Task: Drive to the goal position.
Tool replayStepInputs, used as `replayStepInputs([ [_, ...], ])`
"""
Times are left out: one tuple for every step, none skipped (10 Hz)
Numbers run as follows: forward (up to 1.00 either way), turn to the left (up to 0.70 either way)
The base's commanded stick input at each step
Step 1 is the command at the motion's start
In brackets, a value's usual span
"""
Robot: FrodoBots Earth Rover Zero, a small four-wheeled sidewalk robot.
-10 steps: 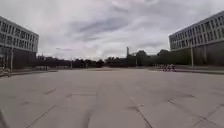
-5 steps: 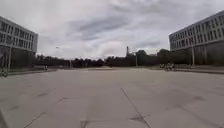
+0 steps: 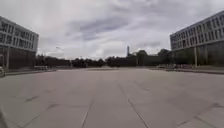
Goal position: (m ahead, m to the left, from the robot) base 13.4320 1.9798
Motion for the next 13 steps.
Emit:
replayStepInputs([
  [0.7, 0.0],
  [0.7, 0.0],
  [0.7, 0.0],
  [0.7, 0.01],
  [0.7, 0.08],
  [0.7, 0.21],
  [0.7, 0.34],
  [0.7, 0.22],
  [0.7, 0.02],
  [0.7, 0.01],
  [0.7, 0.01],
  [0.7, 0.0],
  [0.7, 0.0],
])
